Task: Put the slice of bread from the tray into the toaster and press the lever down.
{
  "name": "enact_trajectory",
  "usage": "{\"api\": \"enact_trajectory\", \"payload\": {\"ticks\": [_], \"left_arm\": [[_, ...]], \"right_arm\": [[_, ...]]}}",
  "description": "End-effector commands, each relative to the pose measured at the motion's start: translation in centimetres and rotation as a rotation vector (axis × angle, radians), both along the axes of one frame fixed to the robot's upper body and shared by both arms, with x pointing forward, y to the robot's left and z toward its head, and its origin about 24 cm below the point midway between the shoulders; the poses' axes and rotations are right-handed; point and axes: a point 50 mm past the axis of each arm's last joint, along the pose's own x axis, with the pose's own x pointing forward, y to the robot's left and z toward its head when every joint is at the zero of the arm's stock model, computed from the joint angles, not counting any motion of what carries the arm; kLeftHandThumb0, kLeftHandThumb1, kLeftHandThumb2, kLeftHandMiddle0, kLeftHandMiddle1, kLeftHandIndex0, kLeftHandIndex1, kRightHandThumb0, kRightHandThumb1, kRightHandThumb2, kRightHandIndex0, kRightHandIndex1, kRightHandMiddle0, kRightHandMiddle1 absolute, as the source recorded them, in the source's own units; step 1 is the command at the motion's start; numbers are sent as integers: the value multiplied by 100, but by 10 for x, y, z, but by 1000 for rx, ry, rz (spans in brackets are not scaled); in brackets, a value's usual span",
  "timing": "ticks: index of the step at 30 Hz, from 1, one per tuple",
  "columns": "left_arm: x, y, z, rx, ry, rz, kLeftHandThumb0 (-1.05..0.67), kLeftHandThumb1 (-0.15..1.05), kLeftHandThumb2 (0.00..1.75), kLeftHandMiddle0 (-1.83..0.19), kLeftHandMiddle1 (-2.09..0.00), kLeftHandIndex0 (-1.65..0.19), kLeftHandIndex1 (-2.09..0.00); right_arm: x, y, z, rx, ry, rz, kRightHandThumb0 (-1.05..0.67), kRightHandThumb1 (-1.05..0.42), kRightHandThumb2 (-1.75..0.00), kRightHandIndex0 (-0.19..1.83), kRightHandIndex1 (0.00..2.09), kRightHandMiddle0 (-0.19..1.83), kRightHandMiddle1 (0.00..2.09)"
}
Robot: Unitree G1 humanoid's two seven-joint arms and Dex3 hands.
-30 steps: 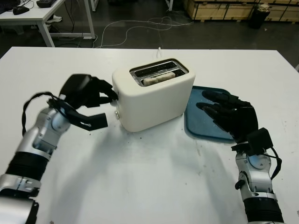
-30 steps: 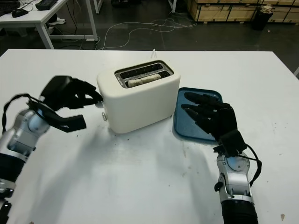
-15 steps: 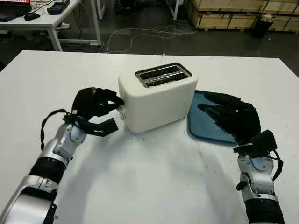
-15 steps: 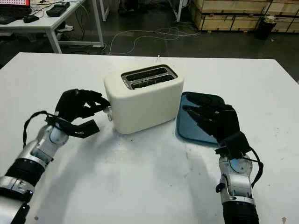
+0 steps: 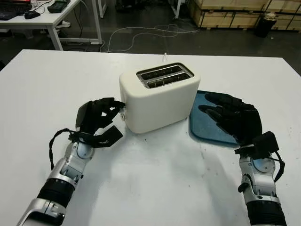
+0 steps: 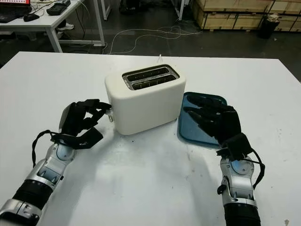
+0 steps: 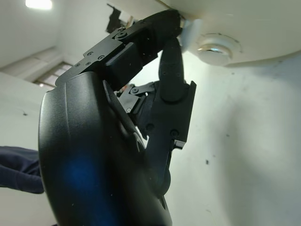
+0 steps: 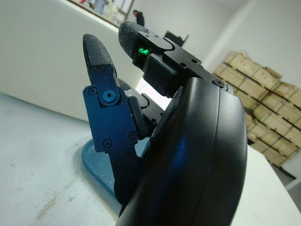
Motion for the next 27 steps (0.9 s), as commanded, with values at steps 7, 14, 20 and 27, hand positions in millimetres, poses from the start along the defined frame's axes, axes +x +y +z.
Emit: {"api": "enact_trajectory", "payload": {"ticks": [7, 14, 20, 27], "left_arm": [[-21, -50, -48, 121, 250, -234, -22, 92, 34, -72, -120, -100, -31], [-15, -48, -40, 154, 241, -222, -23, 92, 31, -73, -117, -98, -32], [-11, -49, -35, 162, 216, -224, -24, 92, 30, -73, -118, -99, -34], [-6, -44, -28, 160, 196, -220, -25, 92, 32, -72, -115, -96, -34]], "right_arm": [[-1, -3, 2, -12, -5, -12, -44, -85, 0, 109, 2, 103, 1], [-1, -3, 0, -3, -7, -4, -44, -86, 0, 109, 1, 103, 0], [-1, -3, 1, -12, -9, -10, -45, -86, 0, 109, 1, 103, 0], [-1, -3, 1, -6, -7, -7, -43, -86, 0, 109, 1, 104, 0]]}}
